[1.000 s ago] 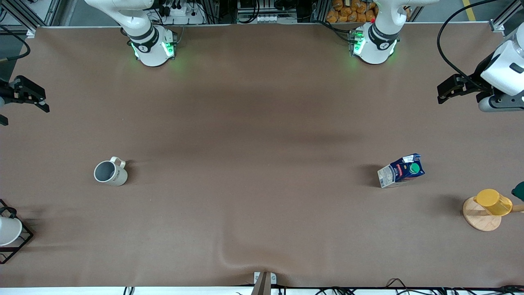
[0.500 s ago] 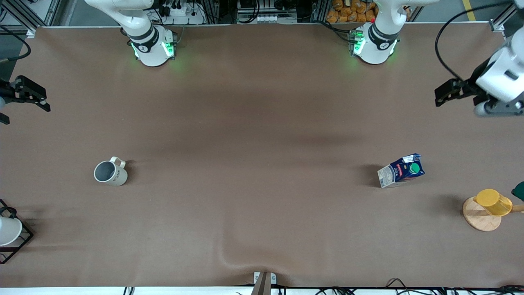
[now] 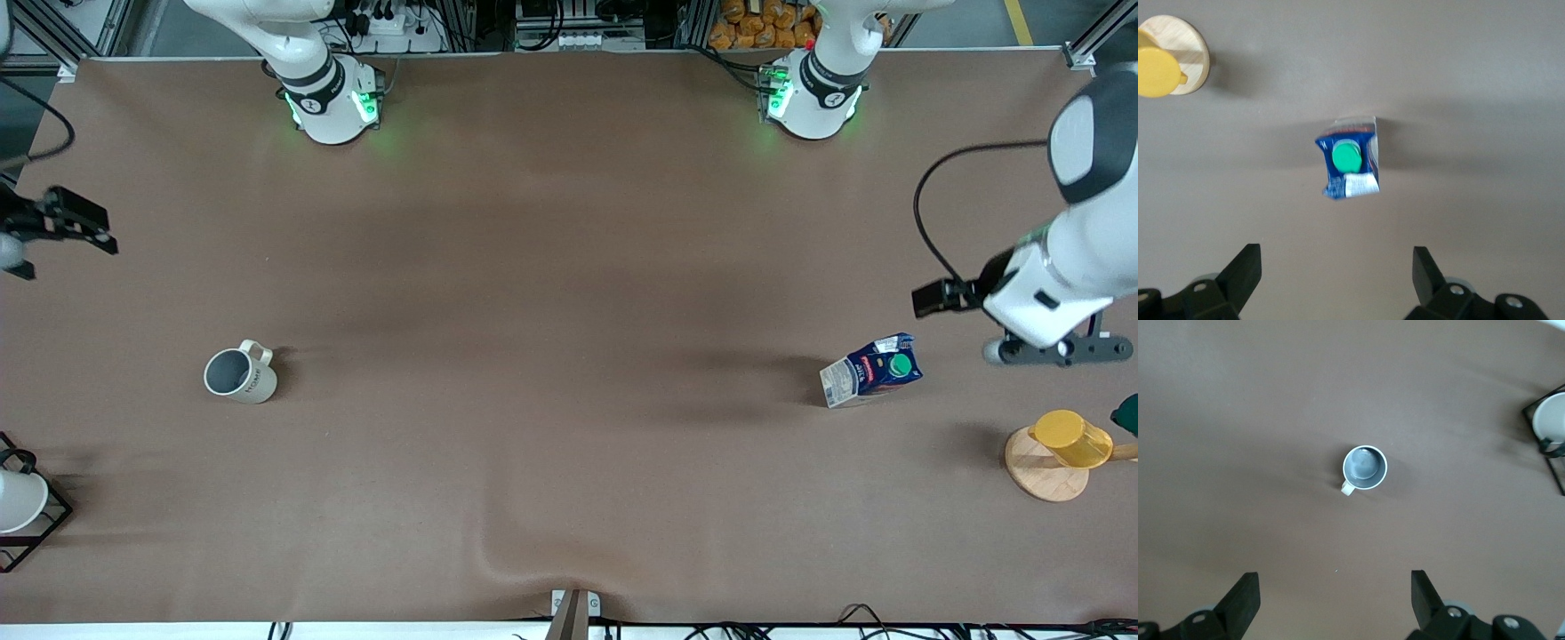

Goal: Place milk next to cup
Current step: 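Reach the left gripper to the milk carton while the right gripper reaches the mug, then grasp the milk carton with the left gripper while the right gripper grasps the mug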

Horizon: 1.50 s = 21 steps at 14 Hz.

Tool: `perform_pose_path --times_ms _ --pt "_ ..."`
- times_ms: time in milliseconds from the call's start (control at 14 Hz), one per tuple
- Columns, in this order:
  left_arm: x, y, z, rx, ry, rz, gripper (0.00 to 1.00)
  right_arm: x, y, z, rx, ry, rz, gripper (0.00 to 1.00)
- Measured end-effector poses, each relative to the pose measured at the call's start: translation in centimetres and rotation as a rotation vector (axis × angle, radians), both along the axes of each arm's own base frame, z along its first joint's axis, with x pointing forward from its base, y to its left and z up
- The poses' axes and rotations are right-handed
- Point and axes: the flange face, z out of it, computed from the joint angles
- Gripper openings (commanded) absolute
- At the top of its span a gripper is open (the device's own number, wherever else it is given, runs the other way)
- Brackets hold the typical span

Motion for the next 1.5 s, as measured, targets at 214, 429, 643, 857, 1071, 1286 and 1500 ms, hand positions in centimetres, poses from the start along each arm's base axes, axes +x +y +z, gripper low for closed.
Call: perform_pose_path --times_ms 214,429,643,857,1071,1286,1500 --pt "1.4 0.3 -3.7 -0.024 0.026 0.062 1.00 2.5 -0.7 -5.4 -0.003 0.070 -0.007 1.00" --pt "2.6 -0.2 -7.5 -0.018 0.049 0.105 1.00 4.5 -3.9 -9.6 -0.005 0.079 -0.052 1.00" --pt "3.4 -0.2 -9.6 -0.021 0.038 0.110 1.00 6.2 -8.3 -14.8 -0.004 0.073 -0.095 1.00" --pt "3.6 0.0 -10.9 -0.021 0.038 0.112 1.00 6.8 -9.5 -19.0 0.010 0.124 -0.090 1.00" --pt "3.6 0.1 -12.5 -0.019 0.059 0.115 1.00 7.7 -8.8 -21.8 0.041 0.123 -0.090 1.00" --pt "3.6 0.2 -14.1 -0.016 0.077 0.124 1.00 8.4 -9.6 -26.7 0.055 0.137 -0.108 1.00" --pt "3.3 0.2 -15.0 -0.012 0.093 0.141 1.00 8.6 -8.7 -29.4 0.057 0.167 -0.155 1.00"
